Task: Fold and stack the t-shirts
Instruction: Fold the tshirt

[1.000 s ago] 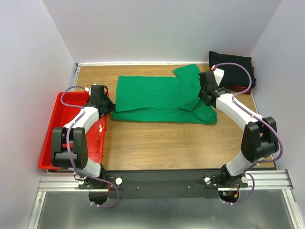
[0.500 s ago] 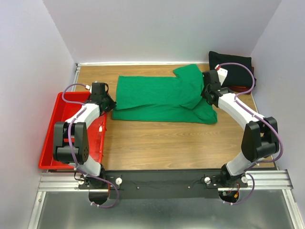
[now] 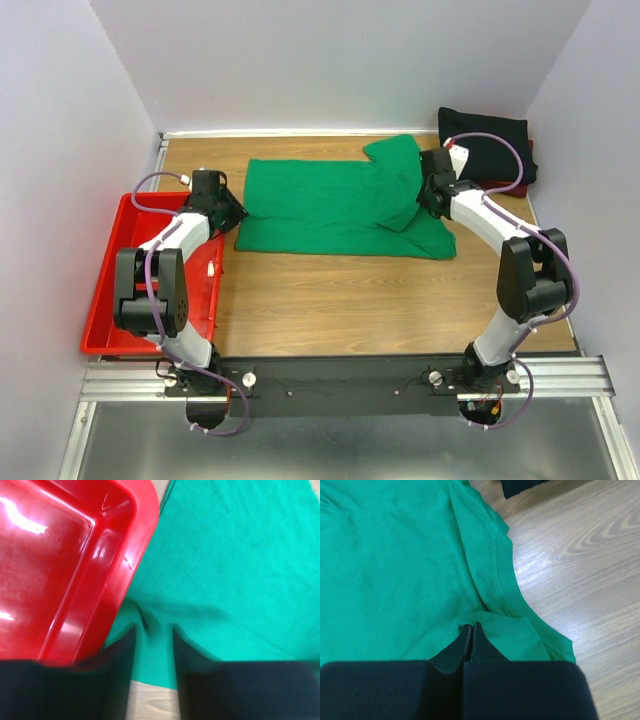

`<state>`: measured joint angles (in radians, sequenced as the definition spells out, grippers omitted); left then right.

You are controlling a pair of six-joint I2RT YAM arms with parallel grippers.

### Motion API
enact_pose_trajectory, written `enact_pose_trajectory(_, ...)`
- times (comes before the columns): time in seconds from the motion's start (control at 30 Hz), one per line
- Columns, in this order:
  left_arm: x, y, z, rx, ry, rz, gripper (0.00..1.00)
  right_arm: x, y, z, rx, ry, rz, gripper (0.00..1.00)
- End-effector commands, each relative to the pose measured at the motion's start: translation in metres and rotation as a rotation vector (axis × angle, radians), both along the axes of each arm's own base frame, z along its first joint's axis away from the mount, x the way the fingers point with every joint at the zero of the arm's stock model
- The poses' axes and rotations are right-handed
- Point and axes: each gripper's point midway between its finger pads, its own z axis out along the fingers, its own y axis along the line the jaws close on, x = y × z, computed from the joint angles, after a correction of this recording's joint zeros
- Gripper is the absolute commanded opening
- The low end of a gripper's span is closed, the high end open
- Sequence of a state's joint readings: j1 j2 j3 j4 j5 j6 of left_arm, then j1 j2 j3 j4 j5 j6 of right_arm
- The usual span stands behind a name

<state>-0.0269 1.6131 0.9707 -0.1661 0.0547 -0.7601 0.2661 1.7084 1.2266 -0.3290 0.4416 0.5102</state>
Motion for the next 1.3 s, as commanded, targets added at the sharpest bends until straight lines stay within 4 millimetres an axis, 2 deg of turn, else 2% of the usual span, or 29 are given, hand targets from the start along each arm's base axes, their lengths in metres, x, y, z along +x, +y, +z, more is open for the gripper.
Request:
enact_pose_trajectory(0.0, 0.012, 0.000, 0.012, -0.006, -0.049, -0.023, 0.57, 0.016, 0.003, 0.000, 0.008, -0.011, 0.015, 0.01)
enact_pose_trajectory(0.03, 0.013, 0.001, 0.015, -0.006, -0.055, -0.024, 0.65, 0.018, 0.003, -0.001, 0.007, -0.010, 0.014, 0.01)
enact_pose_trajectory(0.07, 0.015, 0.001, 0.018, -0.005, -0.065, -0.027, 0.67, 0.019, 0.003, -0.001, 0.007, -0.009, 0.015, 0.01)
enact_pose_trajectory(0.2, 0.018, -0.001, 0.034, 0.003, -0.096, -0.053, 0.68, 0.025, 0.005, -0.006, 0.014, -0.001, 0.020, 0.00)
enact_pose_trajectory(0.33, 0.011, -0.005, 0.040, 0.005, -0.104, -0.060, 0.68, 0.028, 0.004, -0.012, 0.010, 0.010, 0.017, 0.02)
enact_pose_trajectory(0.37, 0.010, -0.008, 0.040, 0.004, -0.106, -0.067, 0.68, 0.028, 0.002, -0.015, 0.006, 0.018, 0.011, 0.09)
enact_pose_trajectory(0.47, 0.003, -0.016, 0.039, 0.006, -0.104, -0.087, 0.66, 0.031, -0.006, -0.019, 0.007, 0.025, -0.011, 0.21)
enact_pose_trajectory(0.6, -0.005, -0.032, 0.031, 0.001, -0.088, -0.123, 0.66, 0.039, -0.014, -0.019, 0.014, 0.023, -0.021, 0.30)
enact_pose_trajectory(0.7, -0.012, -0.048, 0.028, -0.008, -0.086, -0.165, 0.65, 0.045, -0.016, -0.014, 0.019, 0.013, -0.012, 0.45)
enact_pose_trajectory(0.73, -0.015, -0.051, 0.023, -0.009, -0.075, -0.172, 0.66, 0.046, -0.015, -0.009, 0.023, 0.004, -0.004, 0.46)
enact_pose_trajectory(0.8, -0.019, -0.059, 0.023, -0.017, -0.080, -0.191, 0.65, 0.040, -0.010, -0.006, 0.054, 0.002, 0.012, 0.47)
enact_pose_trajectory(0.83, -0.023, -0.064, 0.020, -0.019, -0.072, -0.204, 0.65, 0.036, -0.008, 0.009, 0.073, -0.025, 0.025, 0.47)
enact_pose_trajectory(0.87, -0.025, -0.068, 0.019, -0.026, -0.074, -0.210, 0.64, 0.024, -0.002, 0.000, 0.108, 0.002, 0.045, 0.46)
enact_pose_trajectory(0.97, -0.033, -0.078, 0.013, -0.041, -0.061, -0.241, 0.63, 0.003, 0.015, 0.003, 0.172, 0.007, 0.093, 0.45)
enact_pose_trajectory(1.0, -0.034, -0.080, 0.012, -0.045, -0.061, -0.247, 0.63, -0.010, 0.019, -0.009, 0.175, 0.038, 0.100, 0.45)
enact_pose_trajectory(1.07, -0.037, -0.084, 0.010, -0.054, -0.060, -0.268, 0.63, -0.023, 0.034, -0.017, 0.198, 0.060, 0.132, 0.45)
enact_pose_trajectory(1.17, -0.040, -0.088, 0.008, -0.070, -0.056, -0.295, 0.62, -0.034, 0.043, -0.033, 0.204, 0.097, 0.153, 0.44)
enact_pose_trajectory(1.27, -0.042, -0.092, 0.011, -0.075, -0.064, -0.321, 0.61, -0.042, 0.043, -0.045, 0.179, 0.119, 0.153, 0.43)
